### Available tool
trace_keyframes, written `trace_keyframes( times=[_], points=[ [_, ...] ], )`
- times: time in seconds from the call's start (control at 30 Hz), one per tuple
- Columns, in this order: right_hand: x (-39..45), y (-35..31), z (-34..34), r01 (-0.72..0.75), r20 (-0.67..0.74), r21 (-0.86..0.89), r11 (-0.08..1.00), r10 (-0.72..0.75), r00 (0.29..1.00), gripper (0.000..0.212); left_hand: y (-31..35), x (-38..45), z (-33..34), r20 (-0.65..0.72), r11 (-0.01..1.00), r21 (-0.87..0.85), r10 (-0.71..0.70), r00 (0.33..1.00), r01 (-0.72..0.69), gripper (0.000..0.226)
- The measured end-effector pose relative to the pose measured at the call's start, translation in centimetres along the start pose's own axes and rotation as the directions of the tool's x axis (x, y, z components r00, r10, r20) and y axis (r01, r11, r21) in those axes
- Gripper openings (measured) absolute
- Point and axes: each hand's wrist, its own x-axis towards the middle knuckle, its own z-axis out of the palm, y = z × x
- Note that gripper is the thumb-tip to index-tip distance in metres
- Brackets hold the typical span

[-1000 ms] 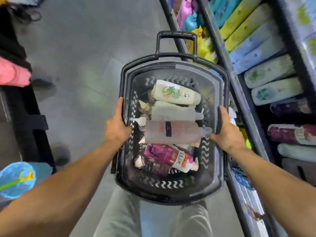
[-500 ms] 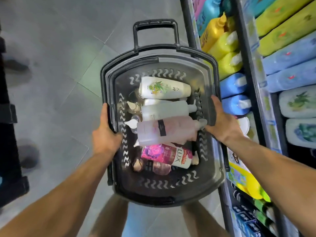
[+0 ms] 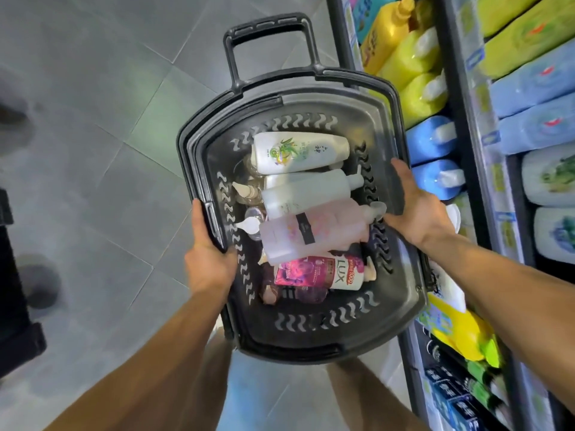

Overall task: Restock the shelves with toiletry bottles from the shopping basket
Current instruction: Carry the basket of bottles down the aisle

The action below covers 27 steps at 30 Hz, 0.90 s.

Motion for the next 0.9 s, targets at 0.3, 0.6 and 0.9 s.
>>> trace_keyframes(
  times=[0.3,0.6,0.9],
  points=[
    [-1.4,-1.7,0.6,-0.082,-0.027,-0.183,0.98,0.079,0.997,0.099,0.4,-0.8,-0.9,0.09,0.996,0.084,0.034,0.995,-0.042,0.105],
    [-8.2,-5.9,-0.1,-0.155,-0.057,-0.053,0.987,0.152,0.987,0.072,4.4,-2.0,-6.3,0.297,0.913,0.333,0.136,0.945,-0.236,0.061],
    [-17.8,-8.4,2.6,-0.265,0.0,0.266,0.927,0.275,0.962,0.062,10.6,-3.3,-8.9,0.504,0.747,0.326,0.381,0.775,-0.579,0.05]
  ],
)
